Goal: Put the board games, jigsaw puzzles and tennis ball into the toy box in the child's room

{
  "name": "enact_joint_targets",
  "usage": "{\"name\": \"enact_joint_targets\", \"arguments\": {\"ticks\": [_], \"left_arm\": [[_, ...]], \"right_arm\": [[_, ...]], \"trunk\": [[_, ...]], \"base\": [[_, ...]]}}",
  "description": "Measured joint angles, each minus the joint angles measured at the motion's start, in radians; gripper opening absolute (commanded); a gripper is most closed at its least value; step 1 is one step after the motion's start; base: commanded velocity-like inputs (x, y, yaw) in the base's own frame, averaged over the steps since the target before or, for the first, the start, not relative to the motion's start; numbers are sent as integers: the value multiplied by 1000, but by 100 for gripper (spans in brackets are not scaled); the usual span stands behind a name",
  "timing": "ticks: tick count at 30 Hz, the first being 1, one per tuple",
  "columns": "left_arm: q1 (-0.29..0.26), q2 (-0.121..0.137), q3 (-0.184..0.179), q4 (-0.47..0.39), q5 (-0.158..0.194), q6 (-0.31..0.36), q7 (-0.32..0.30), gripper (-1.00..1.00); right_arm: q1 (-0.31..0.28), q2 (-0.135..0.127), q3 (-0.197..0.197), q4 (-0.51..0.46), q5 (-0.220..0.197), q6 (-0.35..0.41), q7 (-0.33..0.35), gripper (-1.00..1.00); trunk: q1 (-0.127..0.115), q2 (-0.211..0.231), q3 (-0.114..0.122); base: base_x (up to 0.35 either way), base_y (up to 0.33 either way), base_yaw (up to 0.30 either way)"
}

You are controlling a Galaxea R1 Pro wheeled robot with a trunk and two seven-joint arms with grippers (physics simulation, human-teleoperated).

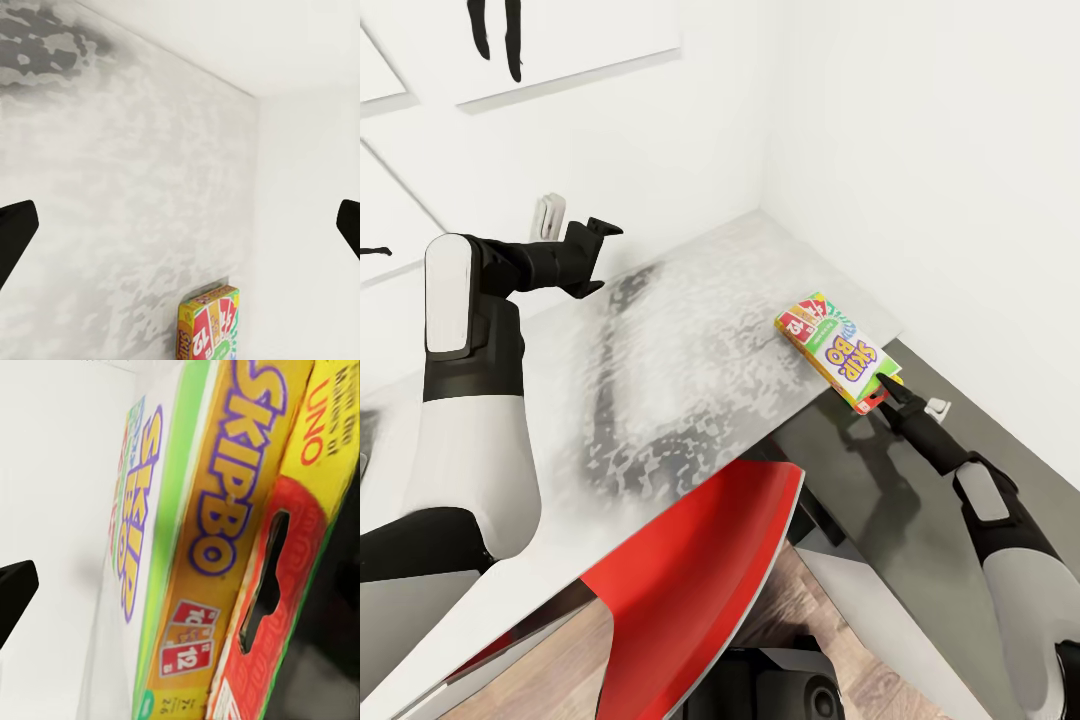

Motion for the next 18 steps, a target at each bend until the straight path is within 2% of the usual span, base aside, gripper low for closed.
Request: {"name": "enact_joint_targets", "arguments": {"ticks": [18], "left_arm": [[1, 0, 0, 0, 0, 0, 0, 100]], "right_arm": [[-17, 0, 0, 22, 1, -1, -23, 100]], "trunk": [[0, 0, 0]], "base": [[0, 0, 0]]}}
